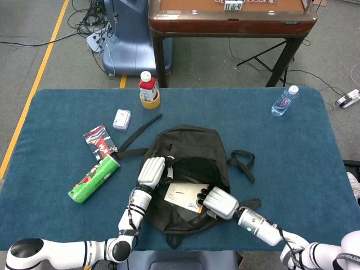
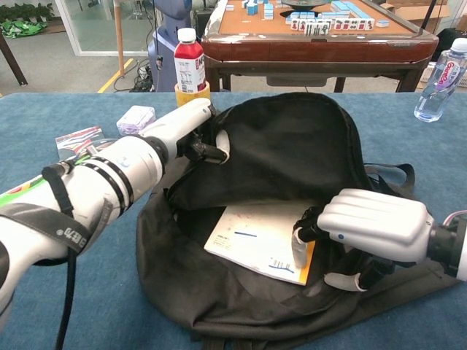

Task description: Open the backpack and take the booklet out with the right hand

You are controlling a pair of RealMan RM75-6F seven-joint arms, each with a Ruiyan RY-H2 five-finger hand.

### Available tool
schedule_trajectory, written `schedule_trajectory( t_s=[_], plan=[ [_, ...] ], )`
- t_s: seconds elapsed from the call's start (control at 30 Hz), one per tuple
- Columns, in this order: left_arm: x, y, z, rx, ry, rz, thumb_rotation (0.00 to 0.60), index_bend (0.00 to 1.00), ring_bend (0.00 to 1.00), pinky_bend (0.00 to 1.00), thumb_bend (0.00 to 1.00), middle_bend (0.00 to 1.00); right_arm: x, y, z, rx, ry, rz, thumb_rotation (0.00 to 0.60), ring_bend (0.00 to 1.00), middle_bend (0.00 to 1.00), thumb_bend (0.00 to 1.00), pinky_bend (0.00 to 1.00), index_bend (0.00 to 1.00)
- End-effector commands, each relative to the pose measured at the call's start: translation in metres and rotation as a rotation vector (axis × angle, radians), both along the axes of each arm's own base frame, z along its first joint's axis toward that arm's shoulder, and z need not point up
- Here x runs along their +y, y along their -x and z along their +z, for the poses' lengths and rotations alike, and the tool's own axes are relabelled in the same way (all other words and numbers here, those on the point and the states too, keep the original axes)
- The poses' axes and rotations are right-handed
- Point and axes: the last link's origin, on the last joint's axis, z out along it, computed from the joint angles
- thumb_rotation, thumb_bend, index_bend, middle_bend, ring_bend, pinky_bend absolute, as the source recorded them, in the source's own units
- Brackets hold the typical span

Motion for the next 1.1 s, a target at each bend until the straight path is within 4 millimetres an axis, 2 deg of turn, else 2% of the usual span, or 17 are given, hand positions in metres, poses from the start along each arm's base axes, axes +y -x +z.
schedule_trajectory(
  t_s=[0.03,0.27,0.53,1.1],
  plan=[
    [0.000,0.001,0.000,0.001,0.002,-0.002,0.600,0.68,0.38,0.05,0.80,0.53,0.000,-0.002,-0.004,-0.038,0.012,-0.005,0.600,0.27,0.34,0.14,0.37,0.40],
    [0.001,0.005,0.001,-0.001,0.003,0.007,0.600,0.68,0.38,0.05,0.80,0.53,-0.001,-0.009,-0.011,-0.061,0.033,0.014,0.600,0.26,0.34,0.13,0.37,0.40],
    [0.002,0.009,0.001,-0.004,0.010,0.013,0.600,0.68,0.38,0.05,0.80,0.53,-0.001,-0.008,-0.019,-0.037,0.047,0.021,0.600,0.20,0.27,0.12,0.37,0.39],
    [0.003,0.012,0.004,-0.012,0.005,0.025,0.600,0.67,0.38,0.05,0.80,0.53,-0.011,-0.031,-0.047,-0.095,0.099,0.047,0.600,0.20,0.27,0.14,0.37,0.38]
  ],
)
